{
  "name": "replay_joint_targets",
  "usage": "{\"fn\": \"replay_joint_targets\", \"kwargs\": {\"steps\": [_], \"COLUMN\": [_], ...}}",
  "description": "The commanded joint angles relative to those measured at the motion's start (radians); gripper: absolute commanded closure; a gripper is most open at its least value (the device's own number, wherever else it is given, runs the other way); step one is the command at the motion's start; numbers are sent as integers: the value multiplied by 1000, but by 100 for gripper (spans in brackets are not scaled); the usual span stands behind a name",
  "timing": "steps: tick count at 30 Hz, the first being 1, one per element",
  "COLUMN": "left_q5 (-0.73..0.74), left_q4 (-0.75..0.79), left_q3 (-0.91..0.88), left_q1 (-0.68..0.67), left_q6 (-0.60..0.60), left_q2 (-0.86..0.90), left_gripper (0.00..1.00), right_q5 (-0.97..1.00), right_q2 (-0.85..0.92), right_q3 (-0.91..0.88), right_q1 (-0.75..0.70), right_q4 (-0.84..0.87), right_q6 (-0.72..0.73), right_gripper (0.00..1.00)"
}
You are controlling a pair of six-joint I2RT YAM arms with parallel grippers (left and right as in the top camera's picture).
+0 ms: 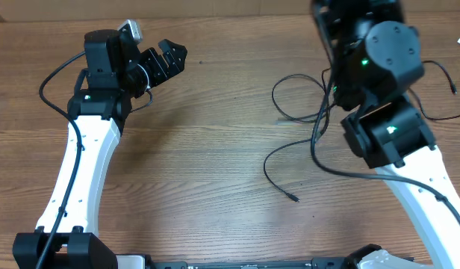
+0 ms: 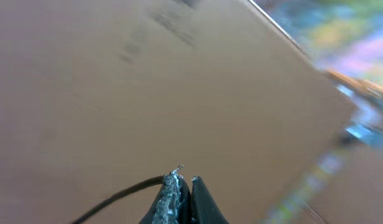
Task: Untangle cables
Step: 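Carry the black cable to the far right and release it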
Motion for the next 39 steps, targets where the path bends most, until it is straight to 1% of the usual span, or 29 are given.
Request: {"fn": "replay_joint_targets", "kwargs": {"steps": [1,5,9,12,13,16,21,25,26,32,34,39], "left_q5": [-6,-6,-6,-6,-6,-6,-6,-6,-6,-6,-6,-6], "left_q4": [3,3,3,3,3,3,3,3,3,3,3,3], "left_q3": [5,5,5,5,5,5,5,5,5,5,5,5], "left_q1": [0,0,0,0,0,0,0,0,0,0,0,0], "left_q6": [23,23,23,23,23,23,23,23,23,23,23,23], "left_q2": [-2,-2,-2,-2,-2,-2,-2,-2,-2,-2,-2,-2], "left_gripper": [0,0,0,0,0,0,0,0,0,0,0,0], "right_q5": [200,261,257,251,249,233,120,9,-53,-142,-148,-159], "right_q2": [-9,-9,-9,-9,-9,-7,0,10,25,83,114,203], "right_q3": [10,10,10,10,10,10,10,10,10,10,10,10], "right_q1": [-78,-215,-354,-463,-508,-604,-762,-867,-923,-1023,-1047,-1098], "right_q4": [0,-28,-67,-115,-155,-240,-325,-344,-343,-344,-343,-336], "right_q6": [-6,8,56,138,190,284,424,458,459,507,529,529], "right_gripper": [96,96,96,96,96,96,96,96,96,96,96,96]}}
